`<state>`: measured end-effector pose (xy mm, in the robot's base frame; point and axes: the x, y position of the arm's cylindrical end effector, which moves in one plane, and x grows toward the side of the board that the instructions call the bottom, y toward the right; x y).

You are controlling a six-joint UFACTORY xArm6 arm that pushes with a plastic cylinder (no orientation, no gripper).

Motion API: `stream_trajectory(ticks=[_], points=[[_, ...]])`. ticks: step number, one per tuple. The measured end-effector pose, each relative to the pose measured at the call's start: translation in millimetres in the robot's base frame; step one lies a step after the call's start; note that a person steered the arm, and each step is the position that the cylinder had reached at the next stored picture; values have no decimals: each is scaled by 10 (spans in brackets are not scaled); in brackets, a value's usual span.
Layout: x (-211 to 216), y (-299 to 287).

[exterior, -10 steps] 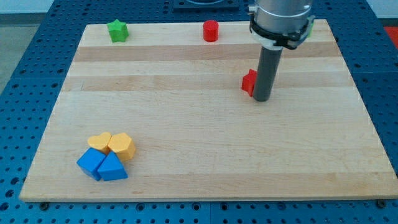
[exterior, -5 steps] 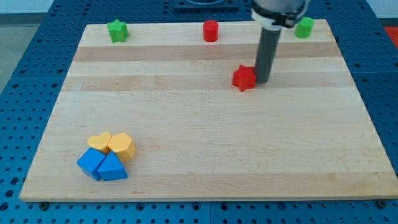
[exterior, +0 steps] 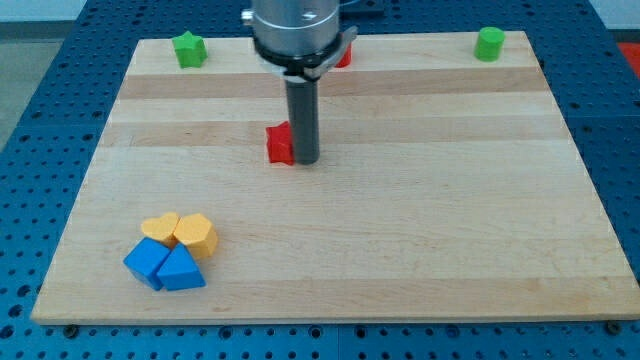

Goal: Push the red star to the left center of the board

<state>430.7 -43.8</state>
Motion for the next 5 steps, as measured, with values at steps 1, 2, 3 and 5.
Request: stream_trajectory(ticks=[1, 2, 3, 5], points=[[-97, -183], [-341, -194], [-516, -202], [-531, -601]])
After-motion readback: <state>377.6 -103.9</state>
